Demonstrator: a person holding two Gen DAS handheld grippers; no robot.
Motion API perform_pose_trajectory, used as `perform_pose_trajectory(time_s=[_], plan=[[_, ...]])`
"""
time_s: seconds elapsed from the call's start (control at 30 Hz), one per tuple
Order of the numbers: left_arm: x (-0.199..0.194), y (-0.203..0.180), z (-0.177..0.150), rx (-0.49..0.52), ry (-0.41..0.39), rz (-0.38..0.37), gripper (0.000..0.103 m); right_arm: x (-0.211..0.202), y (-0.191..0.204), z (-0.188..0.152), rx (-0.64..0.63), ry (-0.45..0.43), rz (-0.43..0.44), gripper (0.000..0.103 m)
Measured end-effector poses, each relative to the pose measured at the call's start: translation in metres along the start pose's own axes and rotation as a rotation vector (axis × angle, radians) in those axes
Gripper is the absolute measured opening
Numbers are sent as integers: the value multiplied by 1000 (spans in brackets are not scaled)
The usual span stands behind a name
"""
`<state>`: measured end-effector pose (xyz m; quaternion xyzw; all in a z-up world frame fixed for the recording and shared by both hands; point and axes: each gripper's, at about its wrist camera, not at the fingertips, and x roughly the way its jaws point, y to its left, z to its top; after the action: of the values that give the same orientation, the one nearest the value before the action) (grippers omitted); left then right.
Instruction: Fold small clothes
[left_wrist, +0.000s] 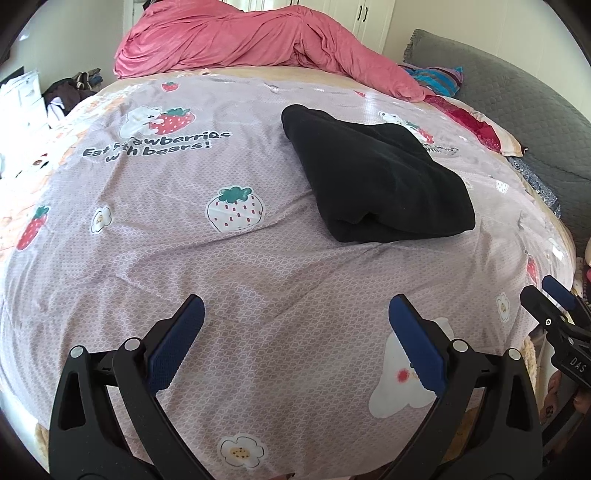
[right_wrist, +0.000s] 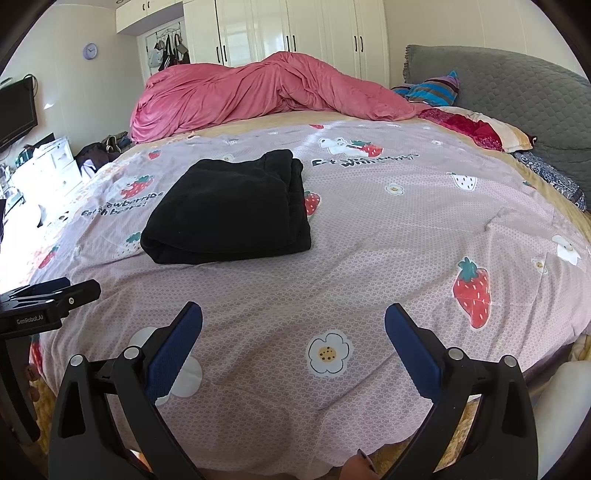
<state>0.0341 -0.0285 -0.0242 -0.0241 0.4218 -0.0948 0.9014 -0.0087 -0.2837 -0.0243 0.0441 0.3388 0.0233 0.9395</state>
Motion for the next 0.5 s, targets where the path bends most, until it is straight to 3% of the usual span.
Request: perform_pose_trajectory(time_s=[0.5], plan=[[-2,-1,-1,6,-8,16,94,-1,2,2,-7,3,1,99]])
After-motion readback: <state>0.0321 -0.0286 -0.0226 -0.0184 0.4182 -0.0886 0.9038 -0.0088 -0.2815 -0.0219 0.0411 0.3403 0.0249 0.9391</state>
